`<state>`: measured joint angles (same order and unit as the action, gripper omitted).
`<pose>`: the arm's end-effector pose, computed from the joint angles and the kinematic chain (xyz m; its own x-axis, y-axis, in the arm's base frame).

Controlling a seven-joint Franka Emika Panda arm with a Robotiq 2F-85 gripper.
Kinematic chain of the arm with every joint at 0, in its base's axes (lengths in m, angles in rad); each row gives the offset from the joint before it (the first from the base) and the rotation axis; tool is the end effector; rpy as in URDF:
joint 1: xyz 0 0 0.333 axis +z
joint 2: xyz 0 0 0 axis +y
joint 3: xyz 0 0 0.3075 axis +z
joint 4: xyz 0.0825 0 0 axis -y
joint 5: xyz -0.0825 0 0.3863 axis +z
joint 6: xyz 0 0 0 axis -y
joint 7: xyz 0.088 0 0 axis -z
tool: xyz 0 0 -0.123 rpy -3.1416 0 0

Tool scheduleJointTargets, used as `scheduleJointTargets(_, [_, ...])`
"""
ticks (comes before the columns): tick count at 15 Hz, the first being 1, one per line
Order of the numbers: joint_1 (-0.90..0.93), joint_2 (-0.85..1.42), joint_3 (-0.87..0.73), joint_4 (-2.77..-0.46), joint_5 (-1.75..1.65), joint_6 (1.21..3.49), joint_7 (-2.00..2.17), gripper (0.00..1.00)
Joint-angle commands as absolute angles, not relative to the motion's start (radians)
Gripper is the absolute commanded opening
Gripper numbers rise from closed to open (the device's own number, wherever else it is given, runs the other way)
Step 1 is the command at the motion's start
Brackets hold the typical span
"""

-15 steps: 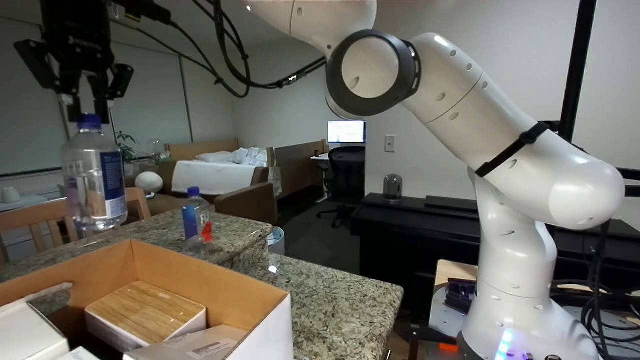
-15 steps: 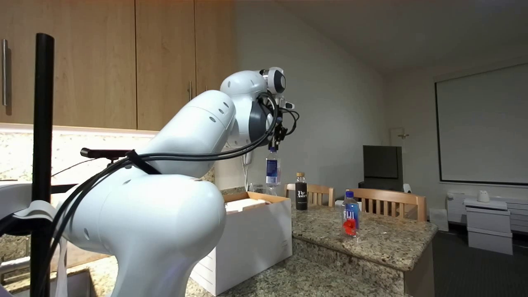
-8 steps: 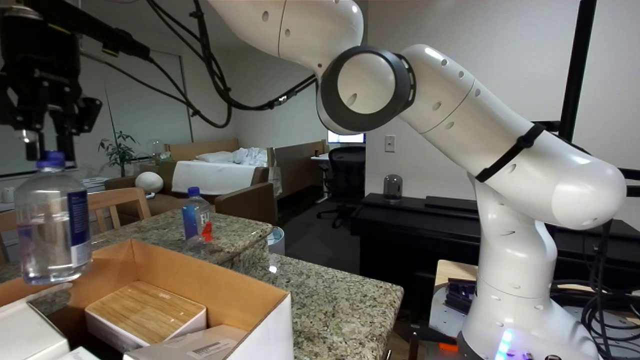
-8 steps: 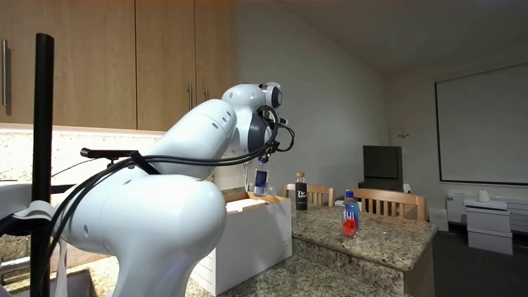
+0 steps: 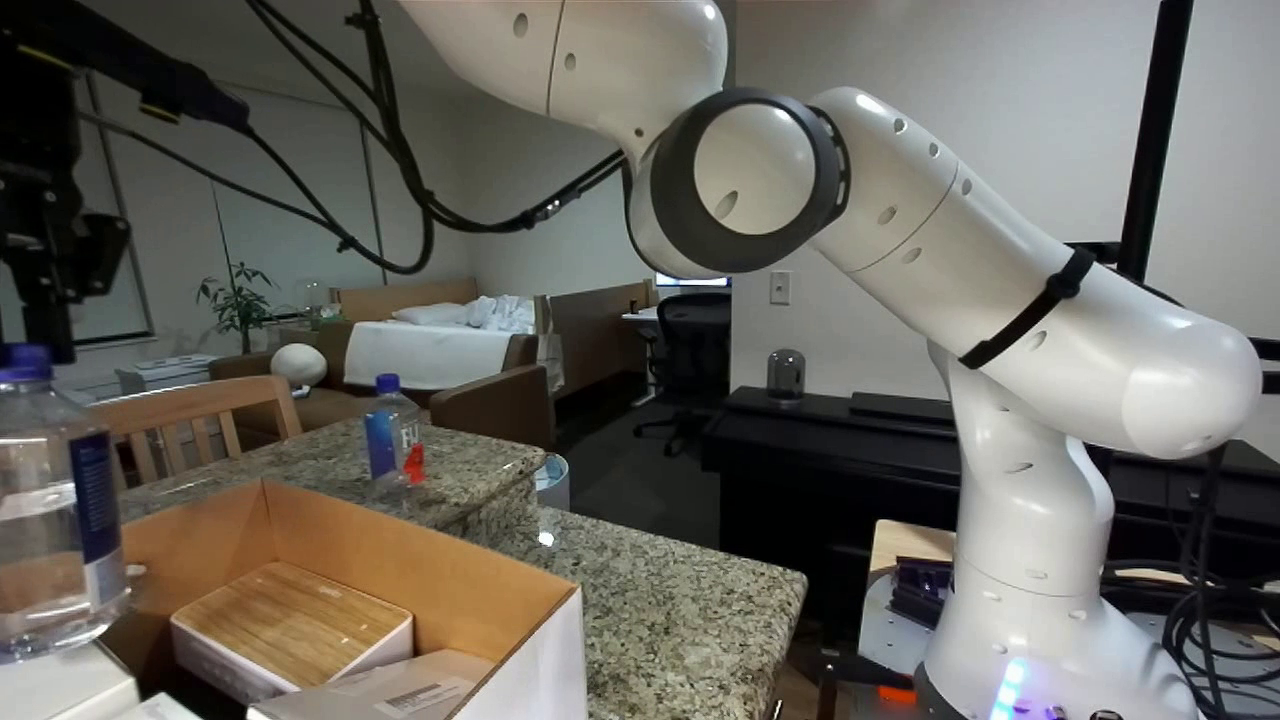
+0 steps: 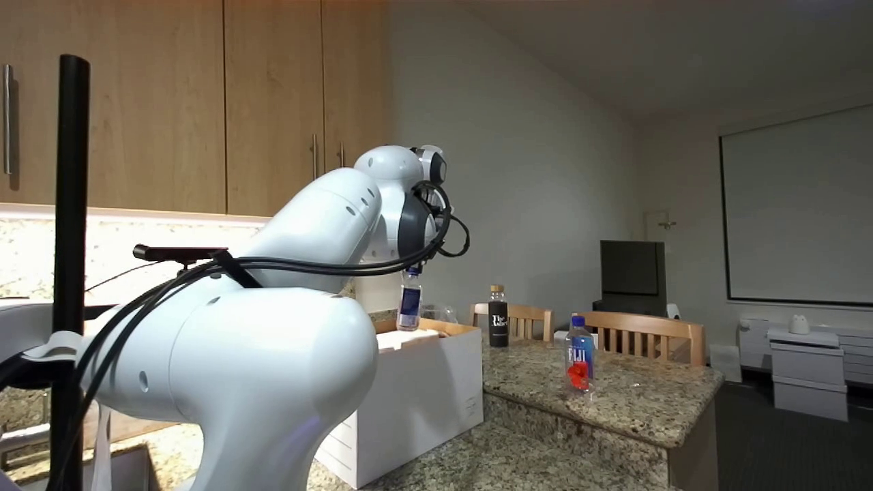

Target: Pick up the bottle and put it in the box

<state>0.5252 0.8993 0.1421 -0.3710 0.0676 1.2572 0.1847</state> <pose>0.5973 0.4057 0.5325 0.8983 0.4379 -0.0371 0.4260 -0.8885 -0.1707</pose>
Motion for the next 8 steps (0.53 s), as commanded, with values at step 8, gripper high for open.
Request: scheduleJointTargets(8, [0.618, 0.912, 0.095, -0.385, -0.018, 1.186, 0.105, 0.15])
